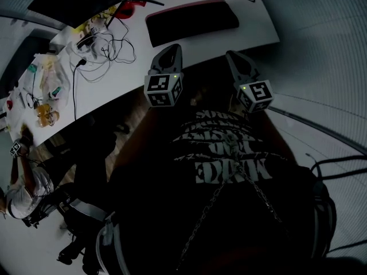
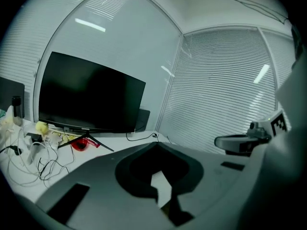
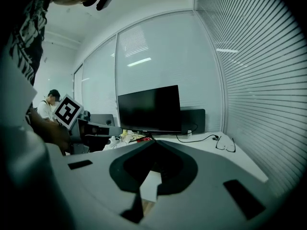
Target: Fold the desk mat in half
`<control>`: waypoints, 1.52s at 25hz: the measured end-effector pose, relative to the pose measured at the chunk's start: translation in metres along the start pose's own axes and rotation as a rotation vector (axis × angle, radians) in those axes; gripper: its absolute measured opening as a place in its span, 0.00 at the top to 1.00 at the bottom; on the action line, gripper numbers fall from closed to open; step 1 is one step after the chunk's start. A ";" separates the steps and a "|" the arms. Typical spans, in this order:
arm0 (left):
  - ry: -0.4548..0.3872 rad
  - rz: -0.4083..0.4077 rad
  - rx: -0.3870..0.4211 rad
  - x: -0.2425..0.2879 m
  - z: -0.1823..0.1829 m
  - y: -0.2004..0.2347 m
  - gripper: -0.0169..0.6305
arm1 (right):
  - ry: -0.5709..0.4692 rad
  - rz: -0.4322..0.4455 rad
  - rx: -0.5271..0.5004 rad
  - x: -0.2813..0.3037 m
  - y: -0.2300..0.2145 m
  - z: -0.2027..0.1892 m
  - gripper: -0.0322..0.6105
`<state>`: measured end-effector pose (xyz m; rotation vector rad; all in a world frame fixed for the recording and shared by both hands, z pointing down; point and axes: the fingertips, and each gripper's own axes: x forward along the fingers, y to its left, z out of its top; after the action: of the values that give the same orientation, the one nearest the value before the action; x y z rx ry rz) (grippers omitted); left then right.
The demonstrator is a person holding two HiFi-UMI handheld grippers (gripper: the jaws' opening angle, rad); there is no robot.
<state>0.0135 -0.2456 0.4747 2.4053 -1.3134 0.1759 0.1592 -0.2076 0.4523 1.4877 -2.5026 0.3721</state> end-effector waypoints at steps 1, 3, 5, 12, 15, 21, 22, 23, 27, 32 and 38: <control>-0.005 -0.002 0.010 0.004 0.005 0.006 0.96 | -0.001 -0.003 -0.004 0.007 0.000 0.003 0.95; -0.008 -0.019 0.028 0.012 0.013 0.014 0.96 | 0.000 -0.007 -0.010 0.020 0.002 0.009 0.95; -0.002 -0.046 0.025 0.022 0.018 0.021 0.96 | 0.006 -0.011 -0.018 0.033 0.003 0.012 0.95; 0.039 -0.101 0.020 0.054 0.029 0.050 0.96 | 0.001 -0.070 0.014 0.065 -0.007 0.023 0.95; 0.057 -0.137 0.028 0.068 0.030 0.051 0.96 | -0.002 -0.094 0.011 0.074 -0.009 0.021 0.95; 0.065 -0.183 0.038 0.083 0.035 0.048 0.96 | 0.008 -0.129 -0.040 0.076 -0.022 0.021 0.95; 0.070 -0.185 0.038 0.087 0.036 0.048 0.96 | 0.006 -0.135 -0.030 0.077 -0.026 0.024 0.95; 0.076 -0.186 0.036 0.090 0.037 0.048 0.96 | 0.002 -0.138 -0.019 0.080 -0.029 0.026 0.95; 0.100 -0.177 0.038 0.100 0.036 0.049 0.96 | -0.004 -0.115 -0.005 0.090 -0.039 0.024 0.95; 0.125 -0.115 0.032 0.122 0.038 0.059 0.96 | 0.007 -0.057 -0.003 0.119 -0.067 0.029 0.95; 0.235 -0.045 0.037 0.159 0.019 0.061 0.96 | 0.070 0.025 0.047 0.153 -0.116 0.013 0.95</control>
<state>0.0488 -0.4069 0.5205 2.3573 -1.1579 0.4589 0.1887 -0.3923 0.4986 1.4358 -2.4755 0.4820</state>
